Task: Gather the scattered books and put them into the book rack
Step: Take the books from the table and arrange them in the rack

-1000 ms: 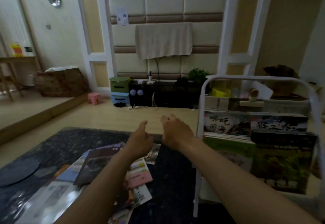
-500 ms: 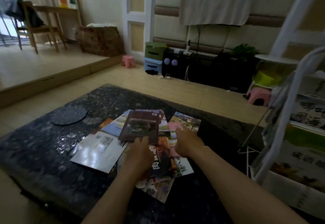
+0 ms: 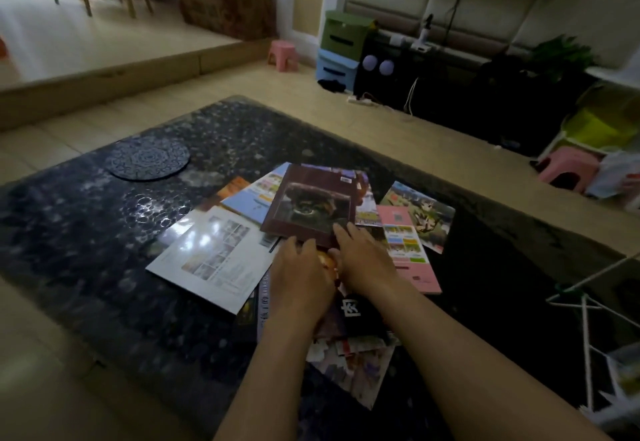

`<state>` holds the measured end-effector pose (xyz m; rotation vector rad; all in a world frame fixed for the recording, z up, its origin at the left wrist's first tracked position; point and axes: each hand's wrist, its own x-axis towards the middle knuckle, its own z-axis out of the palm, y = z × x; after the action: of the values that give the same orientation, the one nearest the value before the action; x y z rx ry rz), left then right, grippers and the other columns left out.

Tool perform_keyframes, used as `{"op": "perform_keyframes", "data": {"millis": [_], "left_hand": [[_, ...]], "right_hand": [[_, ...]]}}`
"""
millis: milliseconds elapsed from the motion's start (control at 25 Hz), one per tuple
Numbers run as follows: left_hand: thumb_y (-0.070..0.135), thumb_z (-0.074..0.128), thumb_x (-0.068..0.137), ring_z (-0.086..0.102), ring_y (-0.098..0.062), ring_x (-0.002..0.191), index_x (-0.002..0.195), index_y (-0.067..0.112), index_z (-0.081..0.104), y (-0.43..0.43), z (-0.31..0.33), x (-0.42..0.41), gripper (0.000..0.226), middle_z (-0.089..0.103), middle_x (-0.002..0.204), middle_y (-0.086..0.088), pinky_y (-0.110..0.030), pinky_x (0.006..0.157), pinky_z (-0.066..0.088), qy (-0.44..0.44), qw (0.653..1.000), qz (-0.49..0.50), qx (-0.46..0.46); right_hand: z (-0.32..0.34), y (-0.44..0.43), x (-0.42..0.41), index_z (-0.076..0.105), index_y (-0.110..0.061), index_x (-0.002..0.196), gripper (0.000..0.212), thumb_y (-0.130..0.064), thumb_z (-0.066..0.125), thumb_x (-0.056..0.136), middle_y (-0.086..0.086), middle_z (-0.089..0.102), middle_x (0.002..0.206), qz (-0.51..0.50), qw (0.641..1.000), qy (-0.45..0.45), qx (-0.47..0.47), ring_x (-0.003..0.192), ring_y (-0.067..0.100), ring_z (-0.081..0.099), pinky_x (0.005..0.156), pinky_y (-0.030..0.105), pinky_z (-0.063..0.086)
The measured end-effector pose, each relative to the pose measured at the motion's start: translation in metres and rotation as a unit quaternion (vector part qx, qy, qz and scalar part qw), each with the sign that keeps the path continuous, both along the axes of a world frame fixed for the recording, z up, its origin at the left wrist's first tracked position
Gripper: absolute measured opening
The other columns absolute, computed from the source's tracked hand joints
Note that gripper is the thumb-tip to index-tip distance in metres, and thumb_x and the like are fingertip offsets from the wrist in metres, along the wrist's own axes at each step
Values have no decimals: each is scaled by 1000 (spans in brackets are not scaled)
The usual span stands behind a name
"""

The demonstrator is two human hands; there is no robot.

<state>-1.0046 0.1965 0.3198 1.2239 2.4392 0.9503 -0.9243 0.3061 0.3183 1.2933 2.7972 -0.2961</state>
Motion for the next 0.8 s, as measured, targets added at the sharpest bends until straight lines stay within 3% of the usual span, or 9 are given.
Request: {"op": "perform_keyframes", "data": {"millis": [120, 240, 360, 480, 640, 720, 800], "left_hand": [[23, 51, 94, 39, -32, 132, 137, 7, 48, 2, 0, 0, 46, 37, 147, -18, -42, 108, 38, -20, 1000, 17, 17], [19, 53, 92, 44, -31, 127, 134, 8, 50, 7, -1, 0, 44, 37, 145, -15, -42, 103, 43, -22, 998, 34, 37], [16, 57, 89, 45, -30, 125, 131, 11, 53, 7, -3, 4, 43, 38, 144, -13, -40, 102, 44, -9, 998, 37, 43], [15, 65, 84, 35, -33, 133, 136, 16, 51, 5, 0, -2, 54, 35, 149, -11, -42, 109, 37, 48, 997, 54, 31], [8, 64, 81, 22, -36, 143, 140, 22, 50, 2, 9, -11, 62, 32, 153, -13, -51, 114, 24, 106, 991, 78, 15], [7, 63, 78, 31, -38, 139, 132, 23, 59, 0, 14, -9, 56, 42, 146, -14, -56, 110, 29, 118, 990, 75, 11], [5, 63, 74, 48, -37, 123, 112, 22, 71, -3, 19, -4, 42, 59, 127, -11, -56, 98, 40, 135, 989, 53, 20]], "right_hand": [[-16, -2, 0, 19, -22, 156, 53, -38, 29, 107, 9, 19, 164, 13, 999, -7, 38, 150, 36, 15, 119, 50, 20], [-16, -2, -2, 27, -19, 152, 52, -32, 39, 104, 11, 28, 158, 17, 998, -16, 53, 145, 39, 24, 115, 53, 26], [-12, -9, -2, 47, -17, 130, 33, -30, 45, 99, 10, 50, 135, 29, 995, 4, 97, 127, 35, 44, 103, 51, 38], [-5, -17, 4, 50, -18, 113, 20, -31, 47, 98, 7, 59, 116, 47, 992, 33, 111, 109, 31, 55, 93, 46, 44], [21, -19, 25, 49, -13, 112, 15, -15, 45, 98, 10, 58, 113, 75, 989, 47, 119, 100, 33, 59, 79, 40, 47], [37, -23, 41, 49, -12, 114, 19, -10, 46, 95, 11, 56, 113, 99, 988, 40, 110, 100, 32, 58, 77, 38, 46], [52, -29, 60, 49, -11, 116, 22, -8, 47, 94, 11, 55, 114, 115, 988, 25, 95, 101, 31, 57, 79, 39, 50]]}}
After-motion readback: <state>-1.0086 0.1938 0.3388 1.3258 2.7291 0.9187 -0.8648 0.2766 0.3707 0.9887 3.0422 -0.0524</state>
